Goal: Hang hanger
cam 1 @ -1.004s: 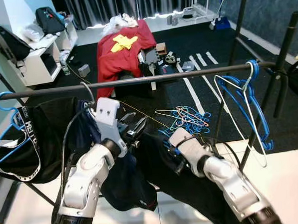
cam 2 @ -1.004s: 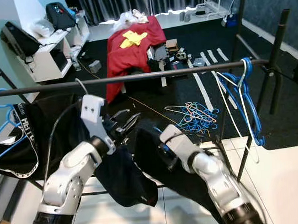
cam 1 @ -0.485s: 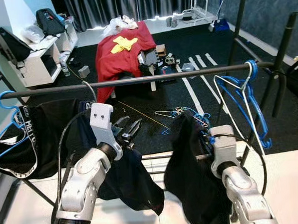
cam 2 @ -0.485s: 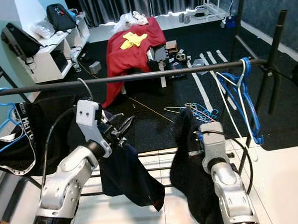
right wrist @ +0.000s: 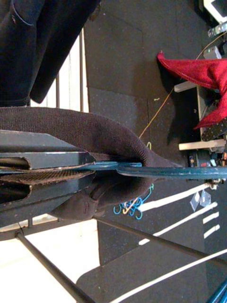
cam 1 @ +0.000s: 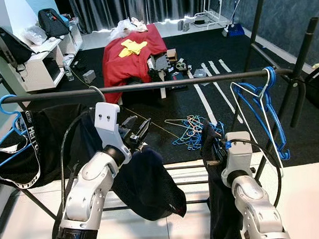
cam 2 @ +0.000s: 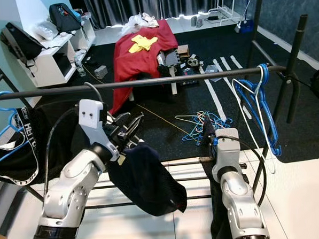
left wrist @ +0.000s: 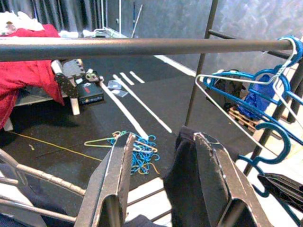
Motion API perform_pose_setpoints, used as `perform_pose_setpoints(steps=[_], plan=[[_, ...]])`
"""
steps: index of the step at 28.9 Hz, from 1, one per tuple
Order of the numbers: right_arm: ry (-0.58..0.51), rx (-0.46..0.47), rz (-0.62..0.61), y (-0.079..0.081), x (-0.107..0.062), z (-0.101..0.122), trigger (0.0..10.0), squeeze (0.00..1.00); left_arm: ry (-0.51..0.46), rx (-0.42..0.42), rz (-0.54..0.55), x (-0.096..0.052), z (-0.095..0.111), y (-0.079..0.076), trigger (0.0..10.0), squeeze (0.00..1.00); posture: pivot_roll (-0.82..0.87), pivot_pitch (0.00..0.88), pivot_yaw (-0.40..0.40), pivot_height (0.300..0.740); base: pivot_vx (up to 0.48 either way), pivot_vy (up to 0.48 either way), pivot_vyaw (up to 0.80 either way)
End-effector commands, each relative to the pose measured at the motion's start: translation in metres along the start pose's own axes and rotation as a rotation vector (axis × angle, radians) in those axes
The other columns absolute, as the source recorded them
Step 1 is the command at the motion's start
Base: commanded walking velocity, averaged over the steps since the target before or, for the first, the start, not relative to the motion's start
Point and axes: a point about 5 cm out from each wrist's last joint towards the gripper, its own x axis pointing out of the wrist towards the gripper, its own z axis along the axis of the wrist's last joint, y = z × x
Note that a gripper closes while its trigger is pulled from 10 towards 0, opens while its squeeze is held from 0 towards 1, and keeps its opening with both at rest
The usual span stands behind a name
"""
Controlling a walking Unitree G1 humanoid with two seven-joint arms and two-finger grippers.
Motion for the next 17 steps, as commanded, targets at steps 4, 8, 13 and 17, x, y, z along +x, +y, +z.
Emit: perform_pose_setpoints(steps=[4,8,13,17], plan=[[-0.011,0.018,0.04,0.007,0.0,0.006,10.0,0.0,0.038,0.002,0.058,-0.001,-0.012,0.005,10.0,0.0,0.01,0.012,0.044,0.74,0.0,0.0,0.0],[-0.025,-0.005,0.047,0.008,0.001,0.01,10.0,0.0,0.054,-0.022,0.065,-0.002,-0.02,0.003,10.0,0.0,-0.01,0.0,0.082,0.74,0.0,0.0,0.0],[-0.044,-0.028,0.043,0.001,0.01,0.019,10.0,0.0,0.108,-0.018,0.064,0.007,-0.033,0.004,10.0,0.0,-0.04,0.0,0.082,0.74,0.0,0.0,0.0],[-0.037,-0.003,0.023,-0.009,0.018,0.021,10.0,0.0,0.11,0.01,0.074,0.018,-0.031,0.009,10.0,0.0,-0.04,0.0,0.042,0.74,0.0,0.0,0.0]])
